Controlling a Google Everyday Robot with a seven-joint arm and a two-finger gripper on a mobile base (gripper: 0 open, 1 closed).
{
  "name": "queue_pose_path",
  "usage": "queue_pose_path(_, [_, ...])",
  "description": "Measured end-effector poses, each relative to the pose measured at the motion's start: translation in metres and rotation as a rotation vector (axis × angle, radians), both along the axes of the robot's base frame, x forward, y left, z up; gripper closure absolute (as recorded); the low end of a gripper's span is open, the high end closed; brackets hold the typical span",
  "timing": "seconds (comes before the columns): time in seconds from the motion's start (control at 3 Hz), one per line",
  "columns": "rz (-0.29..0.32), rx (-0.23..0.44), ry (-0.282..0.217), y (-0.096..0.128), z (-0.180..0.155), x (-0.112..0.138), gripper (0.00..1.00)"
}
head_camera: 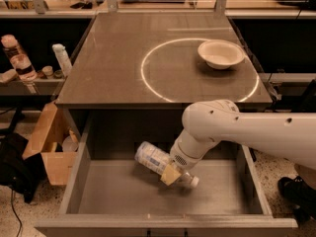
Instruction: Place blue plastic bottle into top drawer
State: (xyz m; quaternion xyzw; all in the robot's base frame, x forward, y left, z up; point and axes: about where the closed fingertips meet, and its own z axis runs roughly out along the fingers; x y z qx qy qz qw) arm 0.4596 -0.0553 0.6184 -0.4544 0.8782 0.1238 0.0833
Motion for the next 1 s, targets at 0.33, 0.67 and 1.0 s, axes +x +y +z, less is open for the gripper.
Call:
queue_pose_path(0.33, [0.0,0.0,0.001,0.0,-0.0004,-0.0001,0.81])
queue_pose_path(0.67, [0.0,0.0,0.001,0.0,-0.0003,-0.0001,0.58])
queue_pose_path(1.0, [0.0,0.0,0.001,0.0,-0.0003,-0.0001,0.35])
